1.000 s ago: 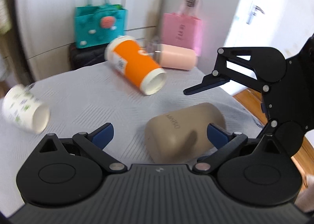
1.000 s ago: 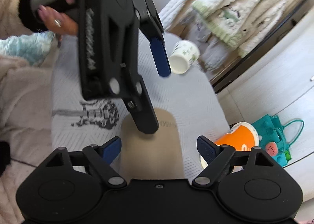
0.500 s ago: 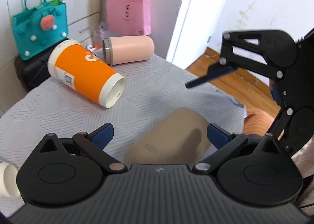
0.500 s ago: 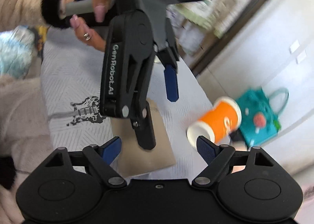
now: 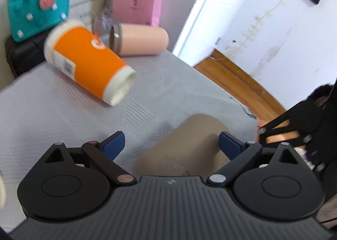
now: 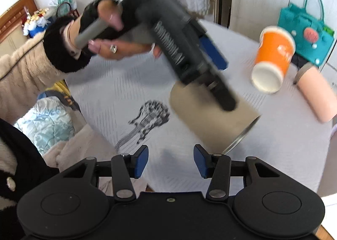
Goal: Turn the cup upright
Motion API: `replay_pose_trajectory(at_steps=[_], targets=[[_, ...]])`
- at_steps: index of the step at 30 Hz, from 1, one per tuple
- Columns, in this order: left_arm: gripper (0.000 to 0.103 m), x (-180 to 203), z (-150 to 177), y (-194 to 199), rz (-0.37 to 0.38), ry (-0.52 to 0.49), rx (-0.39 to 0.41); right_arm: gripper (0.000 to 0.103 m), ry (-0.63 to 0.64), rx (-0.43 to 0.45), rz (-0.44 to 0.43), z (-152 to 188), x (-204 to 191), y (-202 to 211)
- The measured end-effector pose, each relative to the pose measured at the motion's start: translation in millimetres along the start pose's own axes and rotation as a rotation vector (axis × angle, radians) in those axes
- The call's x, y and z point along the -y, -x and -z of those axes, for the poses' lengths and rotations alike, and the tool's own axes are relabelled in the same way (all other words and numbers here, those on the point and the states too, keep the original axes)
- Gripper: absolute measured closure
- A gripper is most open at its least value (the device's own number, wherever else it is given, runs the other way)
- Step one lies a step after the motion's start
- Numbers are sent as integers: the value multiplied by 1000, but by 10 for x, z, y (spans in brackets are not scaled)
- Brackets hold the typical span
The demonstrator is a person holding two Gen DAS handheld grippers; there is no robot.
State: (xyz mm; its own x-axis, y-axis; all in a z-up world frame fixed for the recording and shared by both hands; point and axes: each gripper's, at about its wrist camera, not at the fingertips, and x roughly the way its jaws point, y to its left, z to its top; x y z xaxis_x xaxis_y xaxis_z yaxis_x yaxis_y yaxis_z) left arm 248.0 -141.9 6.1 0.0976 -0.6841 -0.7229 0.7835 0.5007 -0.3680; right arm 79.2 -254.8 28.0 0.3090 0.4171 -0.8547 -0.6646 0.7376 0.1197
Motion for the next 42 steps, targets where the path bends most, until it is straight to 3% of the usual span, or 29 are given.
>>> replay_pose_trajectory(at_steps=[4, 6, 10, 19, 27, 31, 35, 42], targets=[[7, -61, 51, -86, 64, 68, -33, 48, -106, -7, -11, 61, 57, -138], [8, -47, 81, -79, 57, 77, -23, 42, -133, 7, -36, 78, 133, -138], [18, -52, 150, -16, 45, 109, -17, 41, -212, 19, -71, 95, 309, -133], [29, -61, 376, 35, 88, 167, -8, 18, -211, 45, -54, 63, 472, -43], [28, -20, 394, 26, 199, 246, -8, 11, -257, 41, -46, 119, 620, -31], [26, -112, 334, -48, 175, 322, -10, 10, -362, 47, -115, 154, 820, -16], [25, -157, 296, -180, 184, 375, -35, 6, -429, 63, -119, 137, 929, 9], [27, -41, 371, -260, 167, 388, -14, 4, -533, 59, -182, 150, 1042, -113]])
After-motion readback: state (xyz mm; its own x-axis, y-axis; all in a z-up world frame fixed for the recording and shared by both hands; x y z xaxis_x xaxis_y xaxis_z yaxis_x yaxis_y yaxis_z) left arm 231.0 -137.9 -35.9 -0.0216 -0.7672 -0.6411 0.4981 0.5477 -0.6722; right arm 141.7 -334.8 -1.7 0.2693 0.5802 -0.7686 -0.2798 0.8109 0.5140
